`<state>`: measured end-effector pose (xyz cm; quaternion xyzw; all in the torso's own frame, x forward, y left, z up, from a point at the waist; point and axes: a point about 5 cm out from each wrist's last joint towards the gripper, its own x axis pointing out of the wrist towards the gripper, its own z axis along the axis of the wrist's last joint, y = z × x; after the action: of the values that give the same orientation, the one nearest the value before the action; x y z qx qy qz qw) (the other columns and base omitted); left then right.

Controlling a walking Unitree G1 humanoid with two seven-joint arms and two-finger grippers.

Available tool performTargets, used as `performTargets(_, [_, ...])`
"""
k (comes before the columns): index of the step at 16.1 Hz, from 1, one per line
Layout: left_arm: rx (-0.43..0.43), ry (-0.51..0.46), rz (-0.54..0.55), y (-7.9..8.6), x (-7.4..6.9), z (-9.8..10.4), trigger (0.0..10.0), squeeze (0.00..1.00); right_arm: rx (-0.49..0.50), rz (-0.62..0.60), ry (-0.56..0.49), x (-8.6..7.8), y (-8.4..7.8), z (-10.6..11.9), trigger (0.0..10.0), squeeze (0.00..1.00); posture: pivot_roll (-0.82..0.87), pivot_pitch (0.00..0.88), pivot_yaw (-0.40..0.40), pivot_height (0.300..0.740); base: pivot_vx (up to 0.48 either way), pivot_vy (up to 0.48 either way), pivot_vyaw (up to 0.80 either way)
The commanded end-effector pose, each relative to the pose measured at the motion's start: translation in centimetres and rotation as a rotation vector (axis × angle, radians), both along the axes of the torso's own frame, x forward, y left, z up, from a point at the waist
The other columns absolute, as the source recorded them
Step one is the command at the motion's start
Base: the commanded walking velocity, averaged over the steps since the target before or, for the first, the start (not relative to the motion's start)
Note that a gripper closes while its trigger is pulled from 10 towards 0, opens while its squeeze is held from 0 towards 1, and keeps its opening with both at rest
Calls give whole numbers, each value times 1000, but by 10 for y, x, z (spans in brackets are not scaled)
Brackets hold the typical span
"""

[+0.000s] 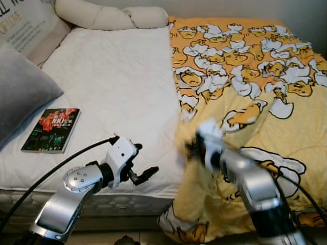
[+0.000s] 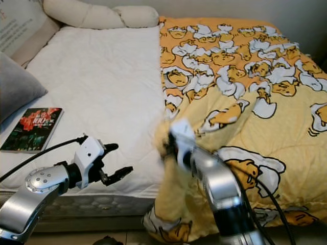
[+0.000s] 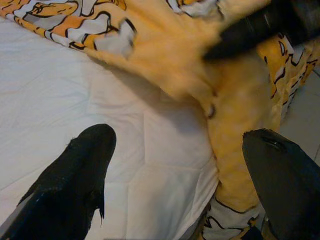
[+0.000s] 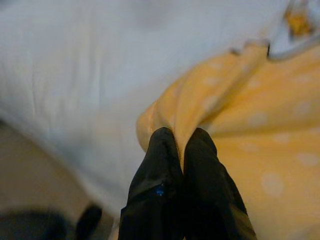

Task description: Clean up the room

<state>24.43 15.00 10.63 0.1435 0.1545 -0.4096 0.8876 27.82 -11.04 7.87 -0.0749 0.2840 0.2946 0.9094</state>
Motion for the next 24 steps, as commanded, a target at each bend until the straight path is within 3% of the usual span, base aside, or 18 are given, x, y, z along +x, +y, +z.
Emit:
performTargets(1, [2, -16, -6, -2, 0, 3, 10000, 478, -15, 43, 55, -8, 5, -9, 0, 0, 53, 0, 8, 740, 0, 0, 0])
performTargets(3, [4, -14, -1, -1, -1, 2, 10000, 447, -17, 58, 105, -16, 7, -20, 0, 0, 52, 0, 10, 740, 0, 0, 0])
performTargets(4, [6, -15, 0, -1, -1, 2, 10000, 431, -39, 73, 112, -17, 9, -23, 3765, 0, 52, 0, 11, 740, 0, 0, 0])
performTargets(5, [13, -21, 2, -1, 0, 2, 10000, 400, 18, 63, 68, -12, 13, -17, 10000, 0, 52, 0, 11, 740, 0, 0, 0])
performTargets(6, [13, -22, 3, -1, 0, 2, 10000, 400, 43, 63, 59, -11, 14, -15, 10000, 0, 53, 0, 12, 740, 0, 0, 0])
performTargets(7, [17, -25, 8, 0, 1, 2, 10000, 369, 120, 38, 15, -5, 16, -5, 10000, 1000, 52, 0, 13, 740, 0, 0, 0])
performTargets(11, [24, -31, 16, 2, 3, 2, 10000, 333, 315, 74, -70, -2, 26, 20, 10000, 1000, 44, 0, 19, 740, 0, 0, 0])
performTargets(13, [25, -32, 16, 2, 3, 2, 10000, 329, 326, 91, -94, -3, 27, 23, 10000, 1000, 44, 0, 20, 740, 0, 0, 0])
performTargets(15, [26, -35, 18, 1, 4, 2, 10000, 255, 300, -52, -167, 7, 8, 24, 10000, 1000, 40, 0, 20, 740, 0, 0, 0])
performTargets(17, [26, -36, 20, 1, 5, 1, 10000, 255, 218, -174, -195, 13, -10, 19, 10000, 1000, 40, 0, 20, 740, 0, 0, 0])
performTargets(18, [26, -36, 28, 1, 5, 0, 10000, 0, 51, -293, -192, 14, -39, 6, 10000, 1000, 38, 0, 23, 740, 0, 0, 0])
performTargets(20, [12, -48, 78, 3, 8, 1, 10000, 0, -35, -400, -153, 8, -68, -6, 10000, 1000, 36, 0, 27, 740, 0, 0, 0])
performTargets(22, [-34, -52, 163, 5, 14, 1, 10000, 0, -62, -433, -124, 2, -77, -14, 10000, 1000, 34, 0, 30, 740, 0, 0, 0])
performTargets(23, [-89, -71, 265, 6, 20, 3, 10000, 0, -81, -485, -76, -9, -86, -27, 10000, 0, 26, 0, 36, 740, 0, 0, 0])
performTargets(24, [-105, -76, 298, 6, 21, 3, 10000, 0, -85, -513, -59, -13, -89, -32, 10000, 0, 26, 0, 36, 740, 0, 0, 0])
